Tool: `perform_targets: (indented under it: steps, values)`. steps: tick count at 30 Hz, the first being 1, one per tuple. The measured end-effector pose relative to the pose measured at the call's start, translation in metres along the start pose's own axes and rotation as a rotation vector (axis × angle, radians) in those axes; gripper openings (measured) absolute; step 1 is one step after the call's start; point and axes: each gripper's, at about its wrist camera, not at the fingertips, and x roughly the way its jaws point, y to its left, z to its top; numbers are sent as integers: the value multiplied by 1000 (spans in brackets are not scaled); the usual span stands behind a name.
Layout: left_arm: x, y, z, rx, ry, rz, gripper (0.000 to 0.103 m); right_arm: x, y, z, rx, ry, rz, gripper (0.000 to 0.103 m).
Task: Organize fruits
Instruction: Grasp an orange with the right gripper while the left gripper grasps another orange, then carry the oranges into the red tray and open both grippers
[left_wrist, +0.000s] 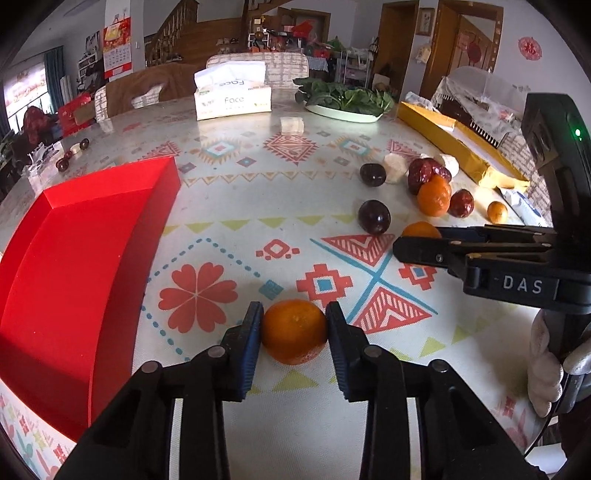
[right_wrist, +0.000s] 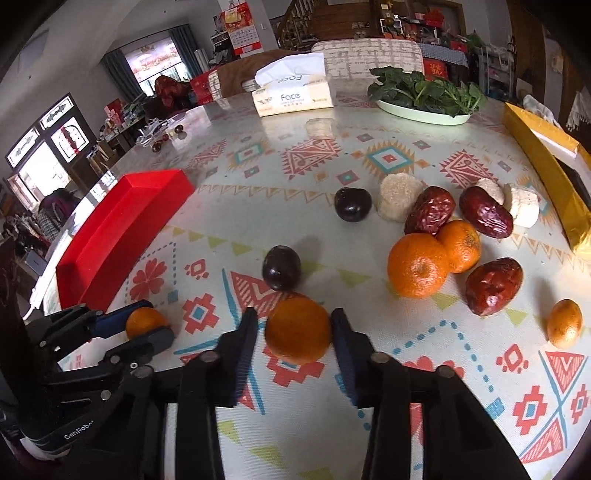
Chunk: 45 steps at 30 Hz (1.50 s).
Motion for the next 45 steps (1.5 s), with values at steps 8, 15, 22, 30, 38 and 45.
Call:
perform_targets:
  steps: [8, 15, 22, 30, 38, 45]
  values:
    - [-20, 11, 0, -79, -51, -34, 32, -14, 2, -3, 1, -19, 15, 39]
    - [-69, 57, 3, -191, -168, -2, 32, -39, 40, 8, -59, -63, 66, 39]
    - [-93, 135, -7, -350, -209, 145, 32, -31, 128, 31, -196, -40, 218, 39]
    - [-82, 198, -20, -454, -166, 237, 33, 26, 219, 36, -322, 44, 299, 39]
    - [-75, 234, -35, -521, -144, 236, 33, 82, 257, 28, -376, 126, 278, 39]
    - [-79, 242, -40, -546, -160, 216, 42, 94, 267, 24, -401, 122, 248, 40]
